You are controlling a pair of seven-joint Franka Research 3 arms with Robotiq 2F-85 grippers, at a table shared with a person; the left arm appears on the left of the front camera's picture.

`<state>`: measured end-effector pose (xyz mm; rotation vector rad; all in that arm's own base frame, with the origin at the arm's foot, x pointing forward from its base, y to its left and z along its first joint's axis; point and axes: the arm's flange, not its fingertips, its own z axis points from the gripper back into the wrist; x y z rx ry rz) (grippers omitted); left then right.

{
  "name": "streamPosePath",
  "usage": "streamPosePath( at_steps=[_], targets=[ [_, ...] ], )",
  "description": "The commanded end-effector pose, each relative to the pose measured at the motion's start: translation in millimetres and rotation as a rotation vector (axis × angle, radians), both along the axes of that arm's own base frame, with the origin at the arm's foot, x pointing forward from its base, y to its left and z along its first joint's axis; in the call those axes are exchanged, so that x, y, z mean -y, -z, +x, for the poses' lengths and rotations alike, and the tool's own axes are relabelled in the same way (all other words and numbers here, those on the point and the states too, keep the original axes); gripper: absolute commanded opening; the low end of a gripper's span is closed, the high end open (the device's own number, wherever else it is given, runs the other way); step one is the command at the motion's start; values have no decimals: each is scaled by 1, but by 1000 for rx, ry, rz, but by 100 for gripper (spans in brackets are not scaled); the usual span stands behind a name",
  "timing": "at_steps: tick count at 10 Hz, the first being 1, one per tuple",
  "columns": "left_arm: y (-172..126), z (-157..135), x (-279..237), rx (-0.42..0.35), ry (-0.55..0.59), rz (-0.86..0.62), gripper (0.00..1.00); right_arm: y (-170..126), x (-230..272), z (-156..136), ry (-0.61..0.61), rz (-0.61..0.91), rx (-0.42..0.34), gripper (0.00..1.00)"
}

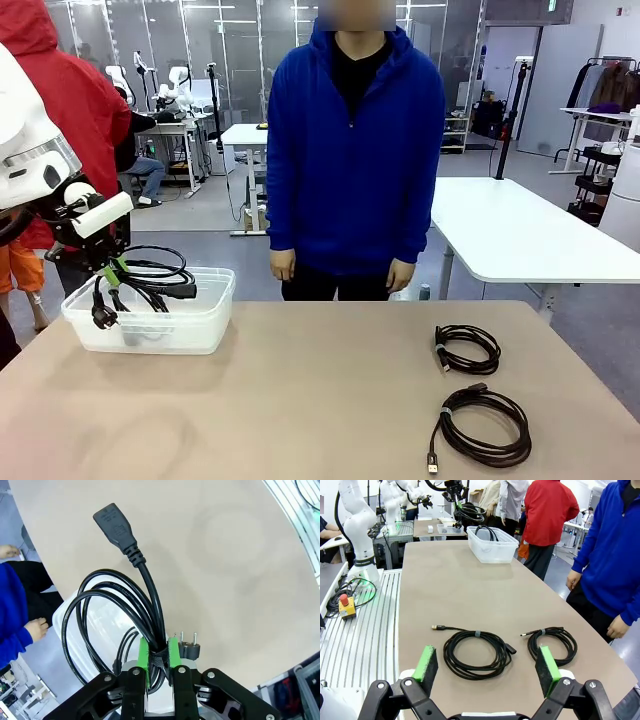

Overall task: Organize and store the cables.
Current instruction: Place the Power Cable into the Organizing box.

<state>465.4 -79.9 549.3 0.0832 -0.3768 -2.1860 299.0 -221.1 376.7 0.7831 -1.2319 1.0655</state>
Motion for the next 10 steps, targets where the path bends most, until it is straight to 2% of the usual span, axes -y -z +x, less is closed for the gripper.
streamPosePath(
  at_steps=[1, 4, 5, 7, 10],
  targets=[
    [-1, 19, 8, 87, -29, 36, 18, -1, 1, -1, -2, 7, 14, 100],
    [7, 58, 23, 182, -16, 61, 18, -1, 1, -1, -2, 7, 14, 100],
    [19, 74, 29, 219, -68, 135, 18, -1, 1, -1, -2, 7, 14, 100],
    [21, 94, 30, 204, -168, 121, 18, -1, 1, -1, -2, 7, 14, 100],
    [46, 132, 27, 81, -270, 161, 18, -1, 1, -1, -2, 7, 14, 100]
  ],
)
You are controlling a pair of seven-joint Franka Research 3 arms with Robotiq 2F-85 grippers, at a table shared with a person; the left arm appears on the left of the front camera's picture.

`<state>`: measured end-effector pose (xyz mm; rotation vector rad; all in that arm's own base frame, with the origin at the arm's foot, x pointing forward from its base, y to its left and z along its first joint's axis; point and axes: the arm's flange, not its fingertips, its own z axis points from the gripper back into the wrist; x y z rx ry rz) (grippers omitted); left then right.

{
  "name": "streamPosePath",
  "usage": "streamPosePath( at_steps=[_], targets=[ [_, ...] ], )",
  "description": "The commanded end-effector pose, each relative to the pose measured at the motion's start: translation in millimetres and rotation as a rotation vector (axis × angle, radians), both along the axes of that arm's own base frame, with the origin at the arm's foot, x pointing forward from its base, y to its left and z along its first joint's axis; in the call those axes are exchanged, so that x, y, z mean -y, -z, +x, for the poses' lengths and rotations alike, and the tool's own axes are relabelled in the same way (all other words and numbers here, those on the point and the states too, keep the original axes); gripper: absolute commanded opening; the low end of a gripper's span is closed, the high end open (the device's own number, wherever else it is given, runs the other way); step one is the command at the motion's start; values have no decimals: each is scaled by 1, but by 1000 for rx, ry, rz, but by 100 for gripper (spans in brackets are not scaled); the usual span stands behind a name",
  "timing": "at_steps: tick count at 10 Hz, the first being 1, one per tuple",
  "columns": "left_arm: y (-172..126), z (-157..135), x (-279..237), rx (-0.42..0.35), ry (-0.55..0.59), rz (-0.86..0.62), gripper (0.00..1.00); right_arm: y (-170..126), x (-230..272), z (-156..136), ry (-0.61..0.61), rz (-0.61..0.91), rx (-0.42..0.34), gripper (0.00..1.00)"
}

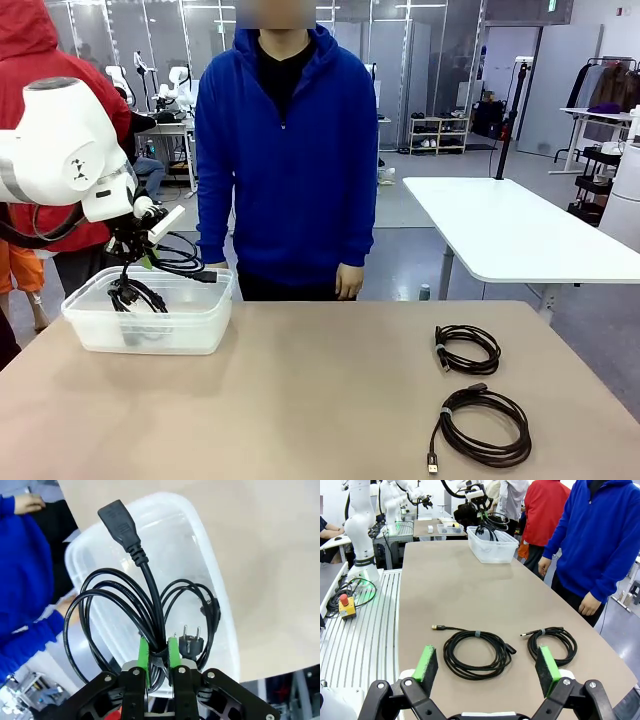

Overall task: Organize and store the cables.
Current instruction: Place the Power Cable into the Organizing box.

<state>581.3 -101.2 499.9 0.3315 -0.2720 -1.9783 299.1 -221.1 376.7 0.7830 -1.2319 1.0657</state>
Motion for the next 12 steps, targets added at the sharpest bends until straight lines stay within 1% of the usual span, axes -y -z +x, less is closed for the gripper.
streamPosePath(
  at_steps=[1, 3, 4, 5, 6, 7, 8, 9, 11, 12],
  targets=[
    [12, 21, 0, -92, -66, 15, 18, -1, 1, -1, -2, 7, 14, 100],
    [51, 26, -16, -177, -158, -3, 18, -1, 1, -1, -2, 7, 14, 100],
    [70, 30, -23, -208, -195, -32, 18, -1, 1, -1, -2, 7, 14, 100],
    [76, 26, -27, -220, -198, -48, 49, -1, 1, -1, -2, 7, 14, 100],
    [75, 23, -30, -206, -212, -71, 51, -1, 1, -1, -2, 7, 14, 100],
    [71, 21, -30, -190, -217, -82, 82, -1, 1, -1, -2, 7, 14, 100],
    [67, 21, -30, -171, -204, -100, 84, -1, 1, -1, -2, 7, 14, 100],
    [66, 19, -30, -171, -204, -98, 100, -1, 1, -1, -2, 7, 14, 100],
    [64, 17, -34, -168, -216, -110, 100, -1, 1, -1, -2, 7, 14, 100],
    [65, 15, -34, -167, -219, -108, 95, -1, 1, -1, -2, 7, 14, 100]
  ],
)
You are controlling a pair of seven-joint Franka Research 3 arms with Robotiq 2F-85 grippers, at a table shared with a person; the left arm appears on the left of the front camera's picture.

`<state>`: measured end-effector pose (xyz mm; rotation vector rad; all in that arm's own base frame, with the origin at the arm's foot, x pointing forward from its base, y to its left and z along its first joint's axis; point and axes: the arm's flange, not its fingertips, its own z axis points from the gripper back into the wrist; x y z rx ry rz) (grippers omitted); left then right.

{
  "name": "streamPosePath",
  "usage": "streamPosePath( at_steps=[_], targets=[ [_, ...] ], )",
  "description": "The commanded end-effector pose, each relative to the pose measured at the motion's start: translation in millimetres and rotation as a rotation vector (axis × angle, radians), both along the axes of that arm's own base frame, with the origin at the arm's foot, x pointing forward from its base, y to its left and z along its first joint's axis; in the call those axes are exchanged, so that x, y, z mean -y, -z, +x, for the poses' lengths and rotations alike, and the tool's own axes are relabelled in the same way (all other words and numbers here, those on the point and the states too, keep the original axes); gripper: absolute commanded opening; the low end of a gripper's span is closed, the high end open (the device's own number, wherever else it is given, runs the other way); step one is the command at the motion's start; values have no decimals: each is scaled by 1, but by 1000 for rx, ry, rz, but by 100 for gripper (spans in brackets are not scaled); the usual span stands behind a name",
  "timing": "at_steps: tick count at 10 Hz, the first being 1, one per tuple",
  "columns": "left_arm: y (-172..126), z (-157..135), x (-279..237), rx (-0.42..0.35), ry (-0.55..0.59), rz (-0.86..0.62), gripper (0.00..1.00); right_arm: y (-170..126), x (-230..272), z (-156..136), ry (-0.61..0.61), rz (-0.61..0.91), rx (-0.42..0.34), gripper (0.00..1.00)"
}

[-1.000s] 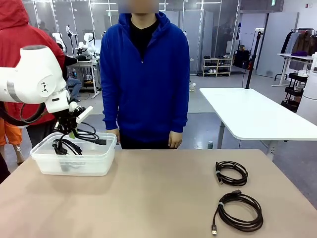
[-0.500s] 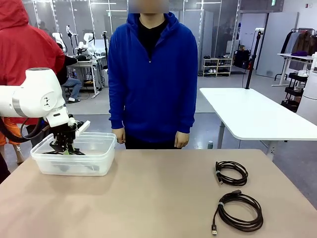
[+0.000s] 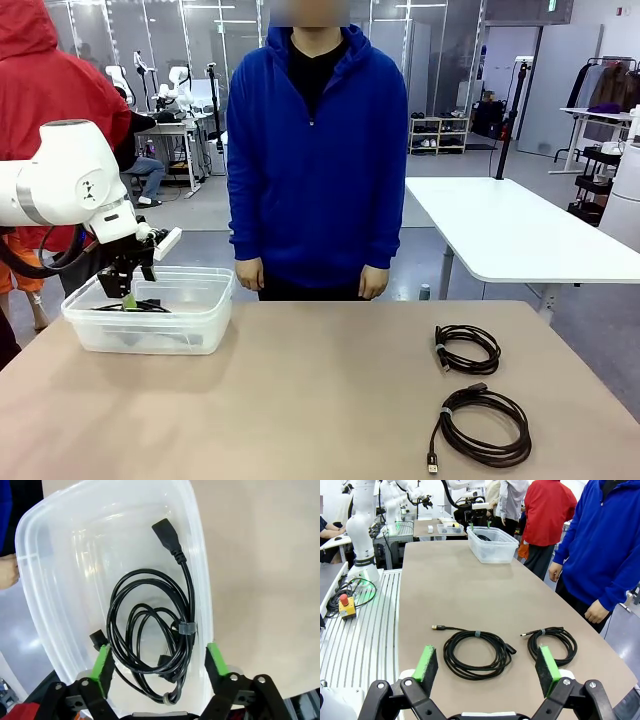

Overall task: Organize and store the cables.
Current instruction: Place the Power Cable into the Organizing box.

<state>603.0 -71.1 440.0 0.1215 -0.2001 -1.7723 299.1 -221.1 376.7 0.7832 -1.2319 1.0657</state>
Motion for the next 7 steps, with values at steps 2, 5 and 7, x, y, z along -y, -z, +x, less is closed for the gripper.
streamPosePath(
  at_steps=[2, 5, 7],
  targets=[
    [6, -9, -7, 7, -52, -23, 100, -1, 1, -1, -2, 7, 14, 100],
    [5, -2, -6, -7, -40, -14, 100, -1, 1, -1, -2, 7, 14, 100],
    [5, -2, -6, -7, -40, -14, 100, -1, 1, -1, -2, 7, 14, 100]
  ],
)
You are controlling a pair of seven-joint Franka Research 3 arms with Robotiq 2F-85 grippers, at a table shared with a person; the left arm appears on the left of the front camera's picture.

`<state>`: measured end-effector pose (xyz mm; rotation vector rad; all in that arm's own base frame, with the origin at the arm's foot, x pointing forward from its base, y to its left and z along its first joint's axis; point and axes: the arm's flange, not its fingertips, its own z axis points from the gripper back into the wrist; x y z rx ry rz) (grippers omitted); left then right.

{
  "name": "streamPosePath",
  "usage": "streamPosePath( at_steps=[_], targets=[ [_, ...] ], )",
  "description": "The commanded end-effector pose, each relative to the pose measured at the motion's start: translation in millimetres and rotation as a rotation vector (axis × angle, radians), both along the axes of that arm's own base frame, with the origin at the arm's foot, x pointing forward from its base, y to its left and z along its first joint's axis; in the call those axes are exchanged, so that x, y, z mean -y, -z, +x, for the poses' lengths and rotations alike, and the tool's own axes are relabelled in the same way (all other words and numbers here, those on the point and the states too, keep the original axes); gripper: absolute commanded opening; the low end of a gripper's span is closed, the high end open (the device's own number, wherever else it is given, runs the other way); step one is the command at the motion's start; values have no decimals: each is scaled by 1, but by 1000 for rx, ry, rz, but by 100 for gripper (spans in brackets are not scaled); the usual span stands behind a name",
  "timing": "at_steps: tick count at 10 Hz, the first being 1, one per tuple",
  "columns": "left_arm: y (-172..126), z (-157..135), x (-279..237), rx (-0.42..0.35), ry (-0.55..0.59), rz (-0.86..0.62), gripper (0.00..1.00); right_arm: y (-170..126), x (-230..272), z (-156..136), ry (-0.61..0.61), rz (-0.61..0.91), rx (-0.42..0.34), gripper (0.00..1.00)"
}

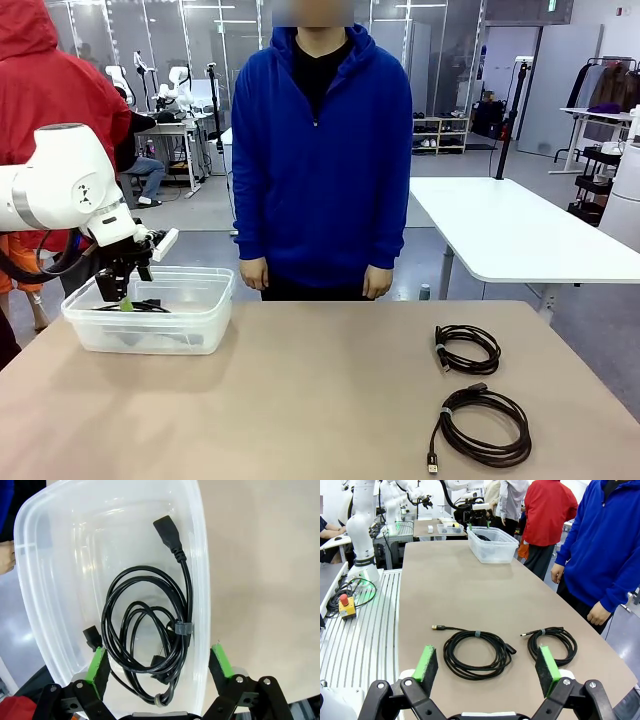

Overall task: Organize and store the cables.
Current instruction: Place the Power Cable into the Organizing box, then place the USB Extension Cable into the Organizing box.

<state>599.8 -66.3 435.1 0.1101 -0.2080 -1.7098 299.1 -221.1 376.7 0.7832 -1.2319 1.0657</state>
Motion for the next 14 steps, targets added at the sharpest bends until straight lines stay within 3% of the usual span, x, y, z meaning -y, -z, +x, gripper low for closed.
streamPosePath(
  at_steps=[1, 14],
  targets=[
    [0, 2, -1, -4, 21, 4, 100, -1, 1, -1, -2, 7, 14, 100],
    [0, 2, -1, -4, 21, 4, 100, -1, 1, -1, -2, 7, 14, 100]
  ],
)
